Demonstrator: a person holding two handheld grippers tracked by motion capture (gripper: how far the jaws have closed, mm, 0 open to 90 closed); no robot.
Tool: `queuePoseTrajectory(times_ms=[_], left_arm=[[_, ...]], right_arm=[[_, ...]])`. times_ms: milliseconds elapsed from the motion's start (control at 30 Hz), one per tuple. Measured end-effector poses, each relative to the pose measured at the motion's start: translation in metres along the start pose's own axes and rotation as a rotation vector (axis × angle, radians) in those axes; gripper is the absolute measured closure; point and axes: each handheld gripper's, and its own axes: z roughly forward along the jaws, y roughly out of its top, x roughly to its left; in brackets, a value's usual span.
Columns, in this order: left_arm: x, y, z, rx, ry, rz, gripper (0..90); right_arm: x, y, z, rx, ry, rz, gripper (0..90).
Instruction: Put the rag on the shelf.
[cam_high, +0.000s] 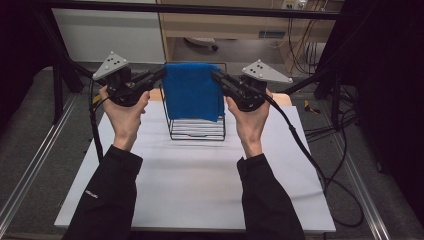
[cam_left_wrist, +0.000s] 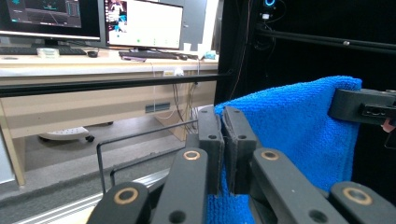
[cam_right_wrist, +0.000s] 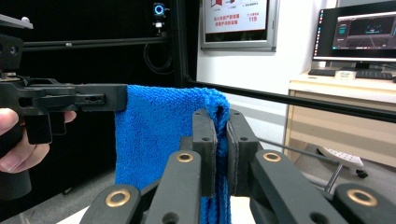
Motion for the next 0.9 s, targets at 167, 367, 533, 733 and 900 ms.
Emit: queuePoseTrajectory(times_ms=[167,367,533,733,900], left_arm=[[0.003,0.008,0.006,-0.004,0.004,0.001,86.7],[0.005,0.020,0.012,-0.019,0.007,0.011,86.6],[0.006,0.029,0.016,-0.027,0.017,0.019,86.7],[0.010,0.036,0.021,-0.040,0.020,0.022,86.6],[0.015,0.043,0.028,-0.047,0.033,0.019,86.6]], right_arm=[[-0.005,0.008,0.006,-0.002,-0.009,-0.013,84.8],[-0.011,0.021,0.011,-0.012,-0.018,-0.014,84.8],[-0.013,0.029,0.015,-0.018,-0.025,-0.024,84.8],[-0.017,0.039,0.020,-0.035,-0.022,-0.026,84.8],[-0.020,0.046,0.026,-0.039,-0.025,-0.031,84.7]])
